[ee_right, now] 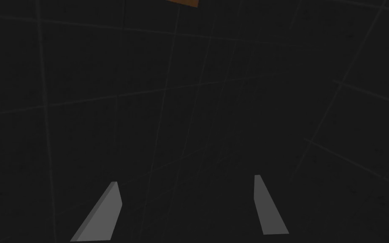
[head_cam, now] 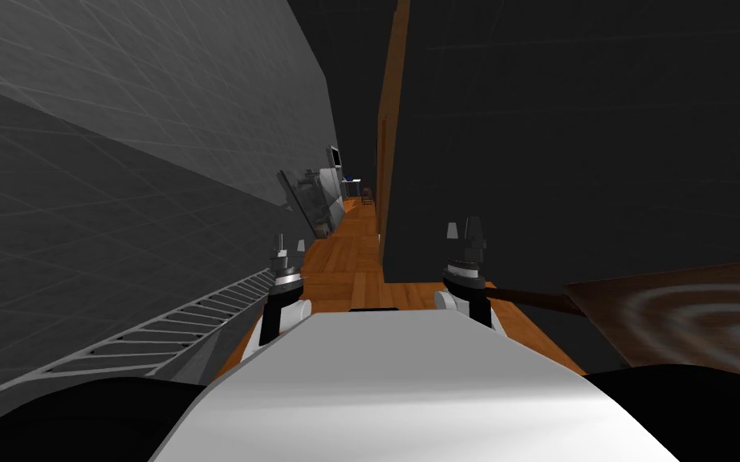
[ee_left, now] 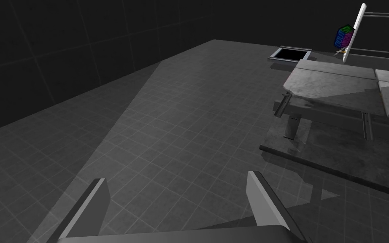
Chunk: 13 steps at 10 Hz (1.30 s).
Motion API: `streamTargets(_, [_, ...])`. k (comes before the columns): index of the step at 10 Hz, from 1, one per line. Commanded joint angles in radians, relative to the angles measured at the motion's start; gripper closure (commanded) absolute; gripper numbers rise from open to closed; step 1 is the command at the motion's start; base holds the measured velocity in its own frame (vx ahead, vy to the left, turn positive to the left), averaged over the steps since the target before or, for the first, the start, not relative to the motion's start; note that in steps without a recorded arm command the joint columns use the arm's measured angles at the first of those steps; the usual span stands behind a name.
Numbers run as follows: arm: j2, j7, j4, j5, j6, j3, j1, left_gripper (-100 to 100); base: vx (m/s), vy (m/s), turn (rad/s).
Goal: Push the door open
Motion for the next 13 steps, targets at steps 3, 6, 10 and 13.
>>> streamTargets(3, [0.019,-0.001,0.037,0.008,-0.011,0.018,-0.005,-100,0.121,0.182,0.035])
streamTargets(6, [0.034,-0.003,0.067,0.014,-0.019,0.033,-0.010,-100,0.147,0.173,0.036])
streamTargets(10, [0.055,-0.006,0.124,0.026,-0.034,0.061,-0.019,-100,0.193,0.183,0.042])
streamTargets(13, [0.072,-0.009,0.172,0.036,-0.047,0.085,-0.027,-100,0.240,0.190,0.043])
